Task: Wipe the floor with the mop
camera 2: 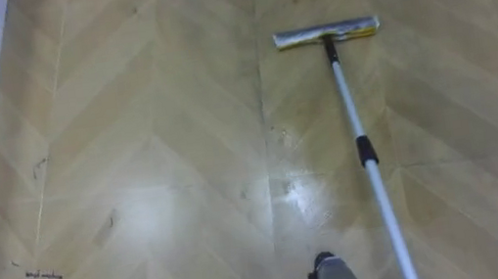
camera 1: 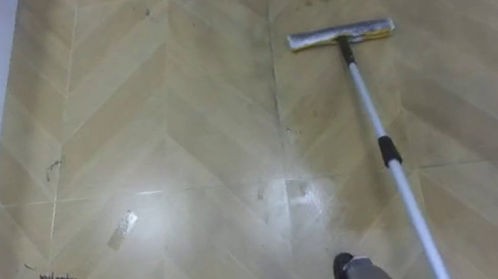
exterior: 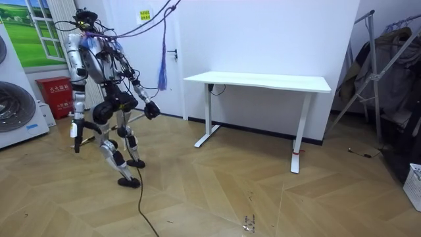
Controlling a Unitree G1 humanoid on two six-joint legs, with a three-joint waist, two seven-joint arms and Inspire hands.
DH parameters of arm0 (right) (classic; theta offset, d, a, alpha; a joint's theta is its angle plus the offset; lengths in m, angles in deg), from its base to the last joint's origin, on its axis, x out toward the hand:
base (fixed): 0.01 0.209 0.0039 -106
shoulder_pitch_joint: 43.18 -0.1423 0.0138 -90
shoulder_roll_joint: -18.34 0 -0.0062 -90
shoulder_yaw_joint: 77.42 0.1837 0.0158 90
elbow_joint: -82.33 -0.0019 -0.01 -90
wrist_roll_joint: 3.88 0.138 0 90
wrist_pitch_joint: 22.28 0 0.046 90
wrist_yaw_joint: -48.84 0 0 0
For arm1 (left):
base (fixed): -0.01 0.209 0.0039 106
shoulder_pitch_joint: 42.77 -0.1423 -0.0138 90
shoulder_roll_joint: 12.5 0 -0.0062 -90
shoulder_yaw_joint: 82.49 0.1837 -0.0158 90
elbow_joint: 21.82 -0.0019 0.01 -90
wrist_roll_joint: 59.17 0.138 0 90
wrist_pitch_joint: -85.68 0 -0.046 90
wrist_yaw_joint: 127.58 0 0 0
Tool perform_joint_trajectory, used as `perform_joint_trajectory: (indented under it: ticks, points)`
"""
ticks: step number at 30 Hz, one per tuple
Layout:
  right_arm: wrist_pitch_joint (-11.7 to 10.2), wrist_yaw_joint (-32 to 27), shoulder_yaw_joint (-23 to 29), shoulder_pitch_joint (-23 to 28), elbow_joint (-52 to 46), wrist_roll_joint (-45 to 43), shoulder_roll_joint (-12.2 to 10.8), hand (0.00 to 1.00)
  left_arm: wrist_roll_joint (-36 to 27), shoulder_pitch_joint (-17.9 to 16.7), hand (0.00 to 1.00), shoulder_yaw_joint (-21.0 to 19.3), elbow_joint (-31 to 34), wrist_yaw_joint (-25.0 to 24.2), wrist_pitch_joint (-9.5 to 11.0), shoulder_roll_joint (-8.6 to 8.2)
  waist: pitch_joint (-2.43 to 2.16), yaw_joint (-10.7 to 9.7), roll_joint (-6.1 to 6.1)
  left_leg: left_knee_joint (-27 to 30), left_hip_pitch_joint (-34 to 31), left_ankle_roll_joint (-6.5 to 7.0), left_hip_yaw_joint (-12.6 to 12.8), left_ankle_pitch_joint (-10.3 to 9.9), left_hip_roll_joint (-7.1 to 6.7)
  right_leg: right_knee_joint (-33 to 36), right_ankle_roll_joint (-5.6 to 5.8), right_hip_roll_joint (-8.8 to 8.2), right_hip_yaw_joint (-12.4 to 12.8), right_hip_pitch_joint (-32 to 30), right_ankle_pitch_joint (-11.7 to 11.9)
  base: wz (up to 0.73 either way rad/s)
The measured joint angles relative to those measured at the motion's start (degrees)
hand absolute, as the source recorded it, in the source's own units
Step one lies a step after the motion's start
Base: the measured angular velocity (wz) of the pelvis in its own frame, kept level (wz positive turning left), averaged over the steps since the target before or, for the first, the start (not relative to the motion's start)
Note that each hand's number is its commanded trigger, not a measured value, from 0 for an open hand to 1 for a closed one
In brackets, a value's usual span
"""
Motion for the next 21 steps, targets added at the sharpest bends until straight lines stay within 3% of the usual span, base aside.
perform_joint_trajectory:
  ticks: [2, 3, 4, 5, 6, 7, 8, 9, 10, 11, 12, 13, 14, 16, 17, 18, 19, 20, 21]
  points:
    - [2.26, -0.93, 0.77, -6.48, 1.29, -2.06, 1.59, 1.0, -2.95, 0.55, 0.0, 0.02, -0.58, 0.09, -0.57, 0.18, 0.15, 0.07, -0.16, 7.98, -1.87, -0.8, 0.02, 0.27, 0.88, 3.92, -1.17, -0.02, -0.87, 0.78, -4.23, 0.22]
    - [2.61, -1.31, 0.89, -8.5, 1.4, -2.56, 2.23, 1.0, -3.56, 0.58, 0.0, 0.03, -0.57, 0.1, -0.57, 0.36, 0.33, 0.27, -0.43, 10.74, -2.83, -1.83, 0.19, 0.9, 1.12, 5.11, -1.68, 0.04, -0.89, 0.78, -5.37, 0.08]
    - [2.47, -1.9, 1.0, -12.78, 1.5, -2.64, 3.6, 1.0, -4.46, 0.54, 0.0, 0.1, -0.6, 0.13, -0.6, 0.82, 0.7, 0.98, -0.98, 16.08, -4.76, -3.58, 0.61, 2.39, 2.1, 7.34, -2.28, 0.49, -0.68, 0.77, -7.0, 0.0]
    - [1.95, -2.41, 0.28, -16.36, 1.03, -2.54, 4.51, 1.0, -5.21, 0.56, 0.0, 0.14, -0.58, 0.52, -0.66, 1.16, 1.03, 1.9, -1.47, 20.67, -6.75, -4.11, 0.68, 3.7, 2.65, 9.09, -2.61, 1.13, -0.44, 0.77, -8.59, 0.0]
    - [1.43, -2.61, -0.47, -18.05, 0.82, -2.24, 5.09, 1.0, -5.57, 0.58, 0.0, 0.14, -0.49, 0.84, -0.65, 1.36, 1.09, 2.5, -1.58, 21.8, -7.98, -4.28, 0.6, 3.62, 2.75, 9.78, -2.6, 1.46, -0.33, 0.77, -9.31, 0.13]
    - [1.03, -2.81, -1.35, -21.19, -0.09, -1.32, 5.92, 1.0, -5.78, 0.74, 0.0, 0.14, 0.19, 1.02, -0.66, 1.9, 1.64, 3.32, -2.53, 21.6, -10.89, -3.83, 1.07, 3.18, 2.74, 10.99, -2.91, 1.49, -0.47, 0.76, -10.5, 0.12]
    - [0.8, -3.04, -1.5, -23.3, -1.05, 0.05, 6.23, 1.0, -6.63, 0.63, 0.0, 0.08, 0.49, 1.19, -0.68, 2.26, 1.86, 4.77, -3.35, 18.79, -14.25, -3.53, 0.94, 2.99, 2.67, 11.05, -2.97, 1.54, -0.71, 0.96, -11.1, 0.07]
    - [0.34, -2.97, -1.5, -24.55, -1.29, 0.46, 6.69, 1.0, -6.75, 0.38, 0.0, 0.06, 0.68, 1.21, -0.79, 2.4, 1.94, 5.06, -3.52, 16.48, -15.66, -3.5, 0.86, 3.05, 2.41, 10.81, -2.77, 1.55, -0.81, 1.49, -11.27, 0.09]
    - [-0.96, -2.23, -1.45, -25.4, -1.95, 1.23, 6.36, 1.0, -6.7, -0.05, 0.0, 0.02, 0.91, 1.05, -1.03, 2.38, 1.95, 5.54, -3.63, 9.99, -17.47, -3.92, 1.45, 3.63, 2.38, 9.76, -2.61, 1.57, -1.62, 3.37, -11.95, 0.19]
    - [-1.52, -1.42, -1.16, -24.98, -2.21, 2.86, 5.99, 1.0, -6.7, -0.59, 0.0, -0.05, 0.88, 0.57, -0.91, 2.44, 1.91, 6.14, -3.63, 3.57, -17.87, -3.04, 1.55, 6.6, 2.18, 8.73, -2.41, 1.51, -2.45, 6.22, -13.11, 0.21]
    - [-1.48, -1.11, -1.12, -24.53, -2.18, 3.6, 5.63, 1.0, -6.62, -1.18, 0.0, -0.17, 0.93, 0.33, -0.9, 2.58, 1.7, 6.15, -3.98, 2.06, -17.87, -2.44, 1.55, 8.63, 1.51, 8.37, -2.1, 1.31, -2.49, 7.59, -14.03, 0.24]
    - [-1.47, -0.3, -1.07, -22.65, -2.18, 4.95, 5.19, 1.0, -6.4, -1.94, 0.0, -0.32, 0.94, -0.52, -0.95, 2.8, 1.31, 6.1, -4.56, -0.49, -16.77, -1.36, 1.68, 11.89, 0.81, 7.43, -1.16, 0.67, -2.43, 10.41, -15.63, 0.29]
    - [-1.48, 0.46, -1.12, -19.91, -2.16, 5.97, 5.43, 1.0, -6.1, -2.13, 0.0, -0.11, 0.97, -1.54, -0.89, 2.79, 0.99, 5.96, -4.93, -0.86, -15.03, 0.01, 2.63, 12.72, 0.43, 6.2, -0.09, -0.15, -2.62, 12.83, -16.74, 0.3]
    - [-1.57, 0.83, -1.18, -15.58, -1.97, 6.82, 6.46, 1.0, -5.56, -1.91, 0.0, -0.08, 1.26, -2.89, -0.82, 2.43, 0.82, 5.63, -4.92, -0.19, -13.42, 2.65, 4.49, 11.13, 0.03, 6.21, 0.72, -1.26, -1.89, 14.73, -17.08, 0.24]
    - [-1.56, 0.81, -1.09, -12.82, -0.97, 5.87, 7.14, 1.0, -4.67, -1.07, 0.0, -0.17, 1.24, -3.15, -0.47, 2.25, 0.8, 5.49, -4.9, 0.46, -12.37, 3.35, 4.94, 9.35, -1.07, 10.82, 3.07, -1.85, -0.16, 13.26, -15.33, 0.16]
    - [-1.5, 0.72, -1.01, -11.3, -0.65, 4.87, 7.29, 1.0, -4.27, -0.89, 0.0, -0.23, 1.26, -3.15, -0.3, 2.21, 0.71, 5.35, -4.73, 0.8, -11.66, 3.69, 5.02, 8.25, -1.66, 13.8, 3.94, -2.18, 0.66, 12.28, -13.73, 0.14]
    - [-1.53, 0.22, -1.0, -7.77, -0.07, 4.38, 7.48, 1.0, -3.11, -0.86, 0.0, -0.56, 1.35, -3.14, 0.46, 2.18, 0.19, 4.48, -3.8, 1.43, -10.18, 4.27, 4.62, 6.12, -2.38, 19.46, 4.29, -2.23, 1.8, 10.59, -9.69, 0.06]
    - [-1.52, 0.02, -1.02, -4.45, 0.02, 4.38, 7.41, 1.0, -2.26, -0.86, 0.0, -1.16, 1.62, -2.83, 0.87, 2.09, -0.3, 4.16, -2.74, 1.38, -8.68, 4.47, 4.41, 4.4, -2.44, 23.49, 4.41, -1.53, 3.04, 8.38, -8.02, 0.0]
    - [-1.52, 0.01, -1.02, -3.21, 0.0, 4.38, 7.3, 1.0, -2.22, -0.84, 0.0, -1.2, 1.76, -2.56, 1.02, 2.02, -0.43, 4.04, -2.07, 1.2, -7.95, 4.49, 4.1, 3.78, -2.36, 24.24, 4.33, -1.22, 3.53, 6.9, -8.12, -0.11]
